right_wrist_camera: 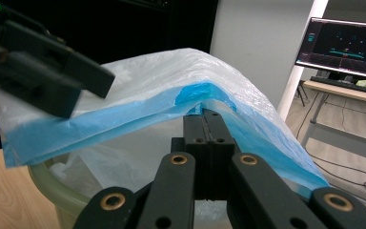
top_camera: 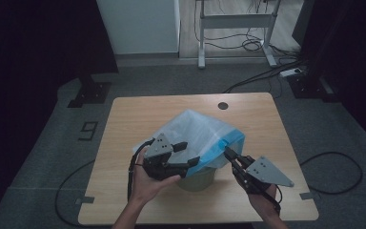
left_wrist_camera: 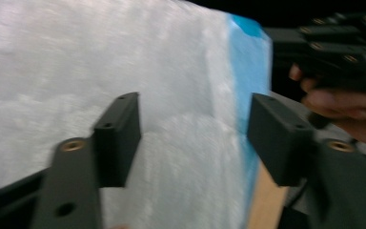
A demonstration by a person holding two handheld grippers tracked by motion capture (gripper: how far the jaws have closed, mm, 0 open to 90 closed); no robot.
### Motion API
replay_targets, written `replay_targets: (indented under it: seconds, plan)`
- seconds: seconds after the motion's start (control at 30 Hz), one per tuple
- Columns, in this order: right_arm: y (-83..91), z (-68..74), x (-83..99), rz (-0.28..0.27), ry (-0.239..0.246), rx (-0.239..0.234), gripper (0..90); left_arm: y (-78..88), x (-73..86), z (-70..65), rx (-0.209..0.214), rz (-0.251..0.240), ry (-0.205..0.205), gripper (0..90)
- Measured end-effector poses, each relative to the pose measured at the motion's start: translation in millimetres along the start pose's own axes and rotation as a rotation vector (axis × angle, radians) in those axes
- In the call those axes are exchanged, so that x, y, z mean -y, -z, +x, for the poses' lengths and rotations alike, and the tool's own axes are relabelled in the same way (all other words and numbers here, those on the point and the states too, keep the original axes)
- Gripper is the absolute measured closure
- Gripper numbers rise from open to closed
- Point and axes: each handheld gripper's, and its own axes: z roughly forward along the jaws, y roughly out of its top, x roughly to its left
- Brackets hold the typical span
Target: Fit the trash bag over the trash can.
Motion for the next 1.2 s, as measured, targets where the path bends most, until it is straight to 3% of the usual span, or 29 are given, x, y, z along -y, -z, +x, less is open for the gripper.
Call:
replay_targets:
  seconds: [0.13,0.2,0.23,0.37,0.53,0.7,0.93,1.07,1.2]
  plan:
    - [-0.6,2.0,-1.7,-0.007,-0.010,-0.007,89.2,-2.4,5.8,-4.0,0.029,0.040,-0.024,25.4]
    - [-1.6,3.6,-2.3,-0.009,-0.017,-0.012,89.2,-4.3,8.5,-4.8,0.024,0.057,-0.033,26.0]
    - [-2.0,4.2,-2.5,-0.010,-0.018,-0.015,89.2,-4.7,10.2,-4.9,0.015,0.056,-0.037,28.3]
    - [-1.9,7.3,-3.5,-0.013,-0.016,-0.024,89.2,-2.2,13.0,-4.0,0.004,0.029,-0.039,53.1]
    - [-2.4,5.6,-2.0,-0.004,-0.018,-0.015,89.2,3.9,12.1,1.4,0.044,-0.018,0.002,78.1]
    - [-2.6,4.1,1.7,0.008,-0.021,-0.008,89.2,10.0,11.7,8.4,0.040,-0.086,0.053,89.5]
    - [-3.3,-3.4,6.4,0.024,-0.025,0.015,89.2,25.7,0.7,32.5,-0.022,-0.189,0.148,90.0]
    - [-3.9,-12.3,9.7,0.035,-0.027,0.037,89.2,36.8,-5.5,47.4,-0.034,-0.270,0.194,90.0]
    - [-7.1,-25.0,12.6,0.055,-0.033,0.068,89.2,41.1,-8.7,60.3,-0.038,-0.318,0.227,90.0]
